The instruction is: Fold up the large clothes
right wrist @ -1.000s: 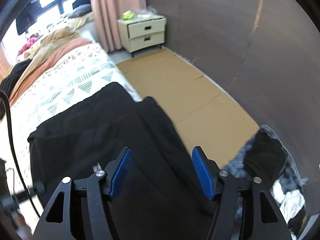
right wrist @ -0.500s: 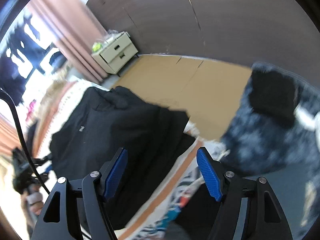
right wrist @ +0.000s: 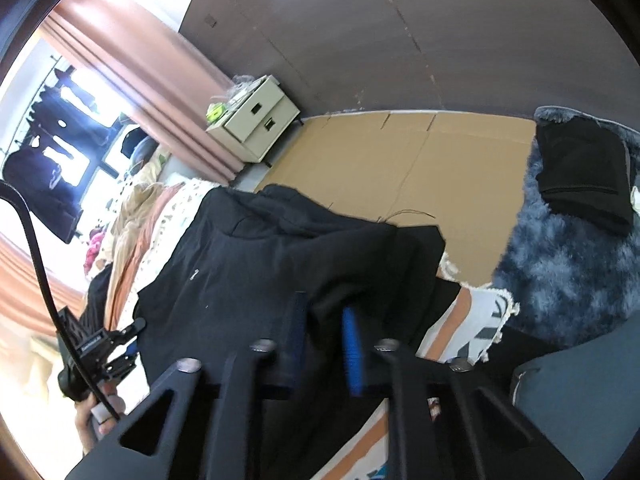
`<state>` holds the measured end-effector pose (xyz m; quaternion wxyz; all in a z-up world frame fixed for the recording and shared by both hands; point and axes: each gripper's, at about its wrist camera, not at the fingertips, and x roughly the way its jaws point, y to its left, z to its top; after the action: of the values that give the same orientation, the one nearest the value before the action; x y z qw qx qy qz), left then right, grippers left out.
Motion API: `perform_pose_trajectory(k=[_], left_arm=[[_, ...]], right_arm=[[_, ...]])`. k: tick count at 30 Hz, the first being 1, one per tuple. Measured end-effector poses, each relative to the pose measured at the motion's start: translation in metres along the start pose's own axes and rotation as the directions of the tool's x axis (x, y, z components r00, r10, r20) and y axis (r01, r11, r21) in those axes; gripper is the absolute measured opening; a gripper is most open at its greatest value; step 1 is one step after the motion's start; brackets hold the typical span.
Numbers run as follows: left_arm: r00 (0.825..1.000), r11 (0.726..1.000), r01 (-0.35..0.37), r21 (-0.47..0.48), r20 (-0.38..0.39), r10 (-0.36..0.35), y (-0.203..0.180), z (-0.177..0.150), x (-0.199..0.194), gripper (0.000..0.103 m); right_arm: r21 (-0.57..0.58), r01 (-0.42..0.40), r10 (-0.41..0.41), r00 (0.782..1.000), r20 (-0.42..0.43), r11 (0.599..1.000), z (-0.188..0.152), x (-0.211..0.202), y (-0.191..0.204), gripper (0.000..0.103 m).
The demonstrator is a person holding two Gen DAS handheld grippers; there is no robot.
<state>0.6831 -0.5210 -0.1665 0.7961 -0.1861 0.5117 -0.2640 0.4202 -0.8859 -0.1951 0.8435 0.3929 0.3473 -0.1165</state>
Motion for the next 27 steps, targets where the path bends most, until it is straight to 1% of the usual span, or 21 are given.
perform_pose_trajectory(k=[2,4,6,7,8,10,14,17,19,21,23,25,27], left_arm=[[1.000,1.000,-0.002,0.002,-0.009,0.002,-0.001,0.001,0.001,0.035],[1.000,1.000,-0.018,0.014,-0.012,0.018,-0.003,0.003,-0.002,0.040],[0.999,0.999,-0.042,0.013,0.005,0.042,-0.005,0.006,-0.009,0.047],[0.999,0.999,-0.046,0.014,0.013,0.045,-0.005,0.007,-0.014,0.047],[0.999,0.999,-0.048,0.016,0.017,0.048,-0.006,0.008,-0.020,0.050],[0.998,0.999,-0.050,0.020,0.027,0.050,-0.006,0.010,-0.029,0.054],[0.998,0.999,-0.041,0.027,0.042,0.040,-0.010,0.004,-0.053,0.060],[0.998,0.998,-0.035,0.058,0.056,0.032,-0.014,-0.008,-0.076,0.070],[0.997,0.996,-0.035,0.076,0.072,0.030,-0.019,-0.013,-0.093,0.076],[0.996,0.996,-0.033,0.086,0.085,0.026,-0.025,-0.019,-0.106,0.080],[0.995,0.994,-0.032,0.102,0.098,0.022,-0.029,-0.028,-0.125,0.084],[0.993,0.991,-0.035,0.127,0.116,0.020,-0.034,-0.036,-0.141,0.087],[0.990,0.987,-0.046,0.157,0.138,0.024,-0.038,-0.044,-0.160,0.093]], right_arm=[[0.019,0.022,-0.023,1.000,0.007,1.000,-0.004,0.004,-0.006,0.008],[0.027,0.049,-0.049,0.999,-0.003,0.998,-0.008,0.011,-0.013,0.008],[0.032,0.063,-0.063,0.998,0.004,0.998,-0.009,0.008,-0.016,0.009],[0.027,0.081,-0.082,0.997,0.016,0.996,-0.009,0.003,-0.017,0.012],[0.024,0.100,-0.100,0.995,0.025,0.995,-0.009,-0.001,-0.016,0.022],[0.019,0.153,-0.153,0.987,0.046,0.988,-0.009,-0.014,-0.017,0.035],[0.018,0.172,-0.172,0.984,0.051,0.985,-0.012,-0.038,-0.014,0.036],[0.018,0.163,-0.164,0.985,0.054,0.986,-0.019,-0.058,-0.012,0.038],[0.015,0.162,-0.163,0.985,0.062,0.987,-0.024,-0.073,-0.009,0.046],[0.008,0.160,-0.160,0.984,0.074,0.987,-0.029,-0.086,-0.005,0.052],[-0.003,0.162,-0.161,0.983,0.089,0.987,-0.035,-0.103,0.002,0.064],[-0.017,0.161,-0.159,0.982,0.105,0.987,-0.042,-0.120,0.009,0.070],[-0.028,0.159,-0.155,0.981,0.113,0.987,-0.048,-0.134,0.016,0.076]])
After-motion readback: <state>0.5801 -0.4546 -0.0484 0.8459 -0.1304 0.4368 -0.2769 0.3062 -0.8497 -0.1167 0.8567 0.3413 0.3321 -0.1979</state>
